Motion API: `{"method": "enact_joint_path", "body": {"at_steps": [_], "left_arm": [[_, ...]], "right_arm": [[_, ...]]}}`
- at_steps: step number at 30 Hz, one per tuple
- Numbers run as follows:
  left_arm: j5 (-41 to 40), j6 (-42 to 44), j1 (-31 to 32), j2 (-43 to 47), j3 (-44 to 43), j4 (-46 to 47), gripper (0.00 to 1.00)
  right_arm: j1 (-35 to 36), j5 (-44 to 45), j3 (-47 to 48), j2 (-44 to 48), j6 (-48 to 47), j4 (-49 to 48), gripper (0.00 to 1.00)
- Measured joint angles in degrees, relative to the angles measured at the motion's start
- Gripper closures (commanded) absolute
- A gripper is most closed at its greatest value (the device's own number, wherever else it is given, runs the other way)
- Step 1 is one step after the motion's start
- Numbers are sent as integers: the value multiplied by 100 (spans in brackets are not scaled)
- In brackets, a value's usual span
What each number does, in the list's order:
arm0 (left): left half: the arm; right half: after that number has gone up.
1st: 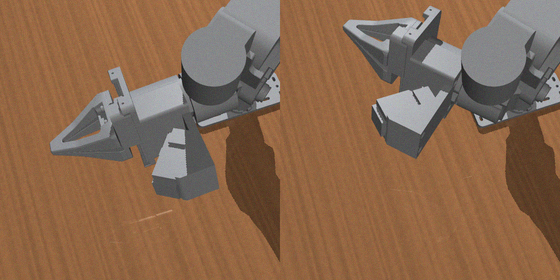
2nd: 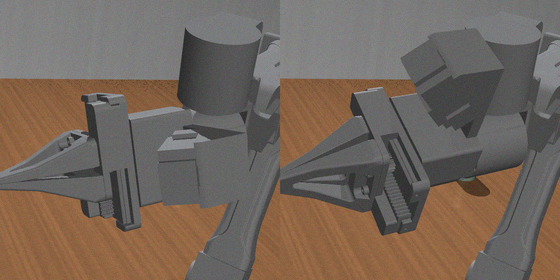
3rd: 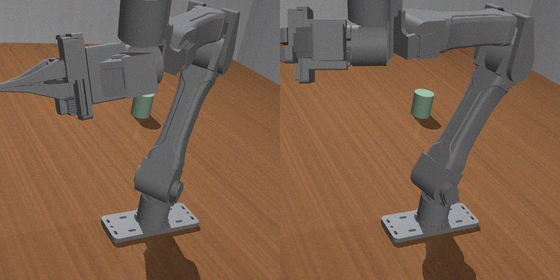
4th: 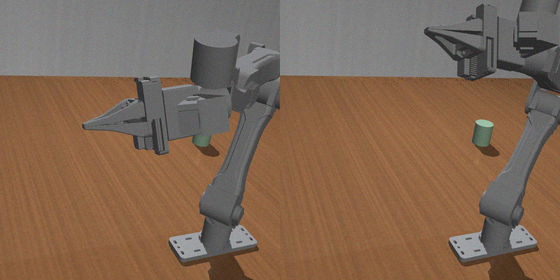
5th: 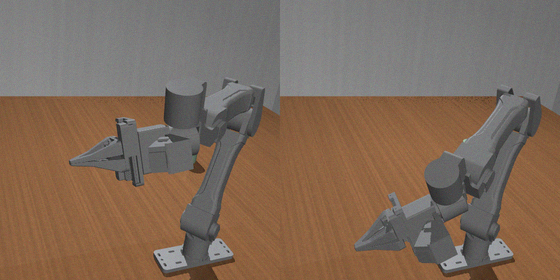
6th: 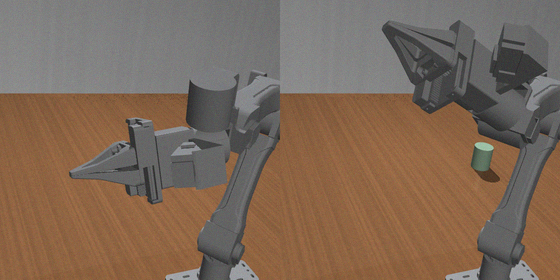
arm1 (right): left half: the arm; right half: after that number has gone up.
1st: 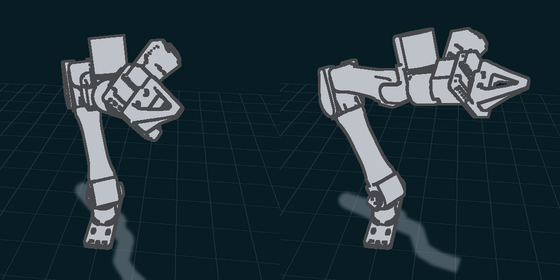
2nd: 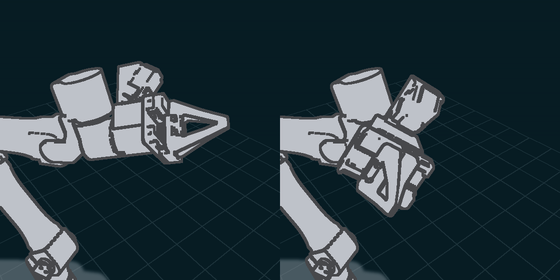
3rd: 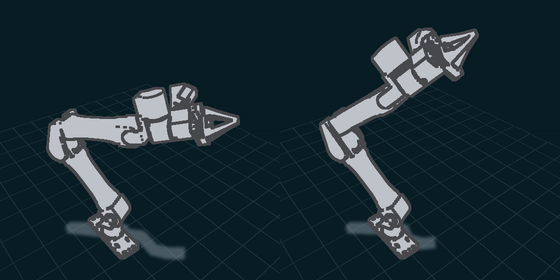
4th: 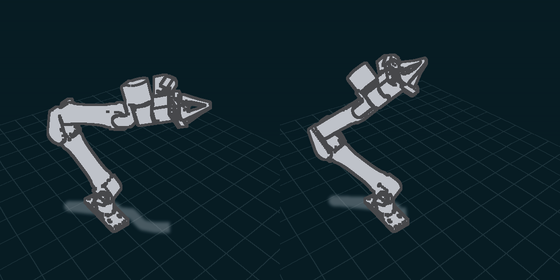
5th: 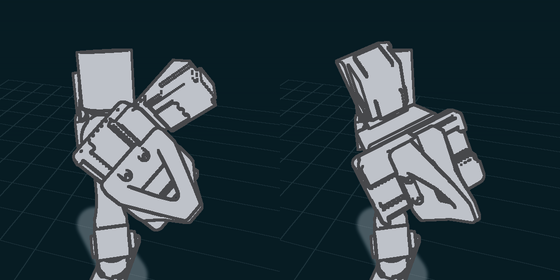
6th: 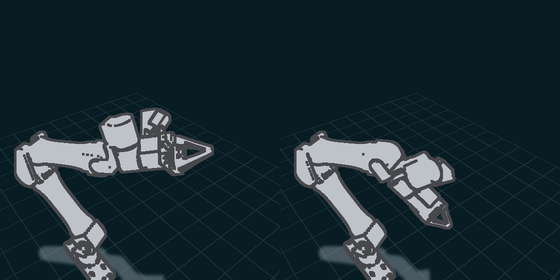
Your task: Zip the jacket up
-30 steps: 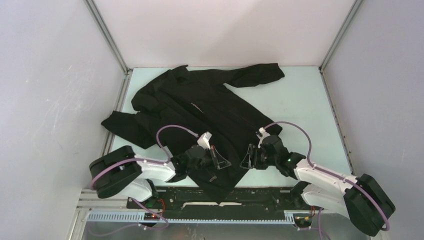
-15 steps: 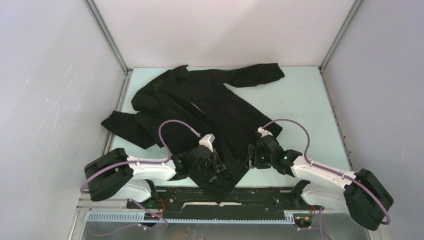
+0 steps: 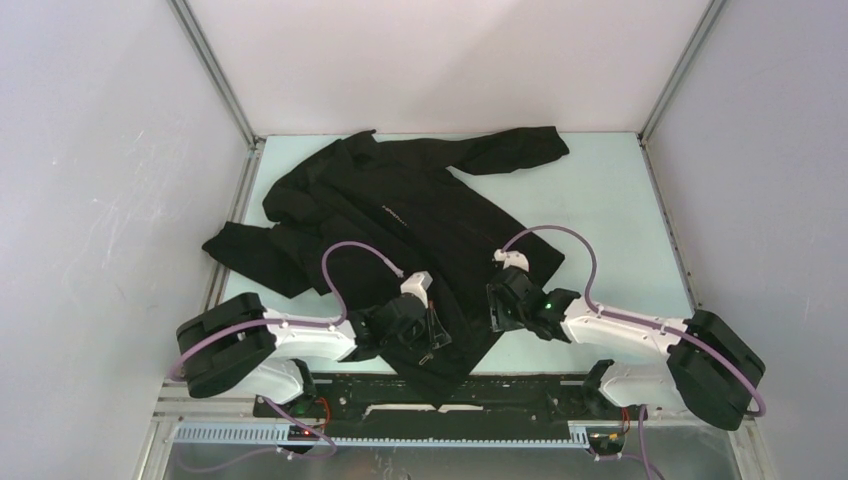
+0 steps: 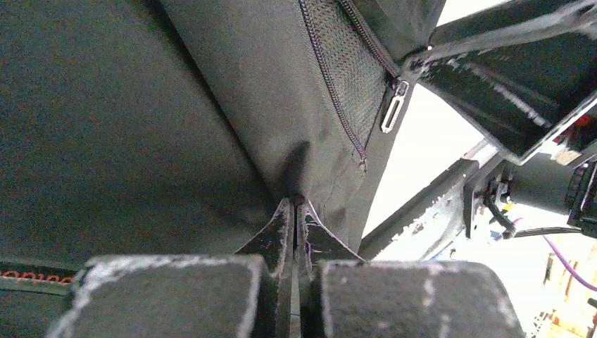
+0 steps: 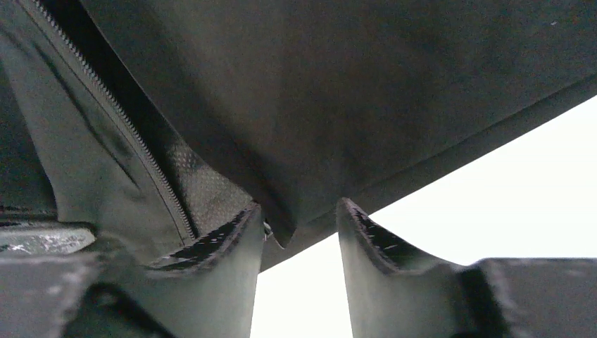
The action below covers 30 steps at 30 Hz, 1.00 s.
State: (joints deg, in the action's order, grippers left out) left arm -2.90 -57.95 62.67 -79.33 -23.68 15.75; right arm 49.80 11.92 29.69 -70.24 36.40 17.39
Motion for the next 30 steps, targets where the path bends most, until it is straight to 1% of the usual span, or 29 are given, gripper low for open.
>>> {"method": "enact_joint_path", "body": {"at_steps": [5,8,9,12,14,15,16,17,18,20,21,23,25,28,30], "left_arm": [[-4,0,20,-39,0,4,99],[-11,0,31,-63,0,2,98],[-17,0,33,-66,-2,4,96],[-39,-2,35,-66,-4,-7,88],[-59,2,44,-44,-26,-81,78],[-79,4,52,0,-55,-175,74],[-103,24,59,63,-72,-262,73],[-125,52,66,144,-103,-374,74],[-155,70,70,249,-146,-507,76],[-214,122,81,463,-236,-710,78],[-256,149,81,551,-282,-776,77],[-323,205,85,671,-426,-911,77],[-356,254,85,675,-516,-957,77],[-400,262,85,632,-529,-1016,79],[-404,262,90,570,-529,-1038,80]], "right_arm": [[-9,249,83,-15,-111,7,82],[-55,295,83,-15,-153,7,98],[-83,282,83,-15,-166,0,100],[-210,179,83,-28,-249,-66,100],[-302,72,68,-24,-271,-160,100],[-367,-48,20,-2,-284,-291,100],[-439,-181,-61,55,-291,-407,100],[-509,-330,-168,153,-299,-525,100],[-592,-481,-291,275,-302,-634,97],[-758,-741,-501,533,-306,-752,78],[-828,-846,-577,667,-330,-769,70],[-866,-944,-640,881,-402,-769,61],[-767,-1023,-640,1021,-463,-780,57],[-560,-1064,-636,1080,-562,-841,58],[-479,-1058,-603,927,-608,-824,58]]}}
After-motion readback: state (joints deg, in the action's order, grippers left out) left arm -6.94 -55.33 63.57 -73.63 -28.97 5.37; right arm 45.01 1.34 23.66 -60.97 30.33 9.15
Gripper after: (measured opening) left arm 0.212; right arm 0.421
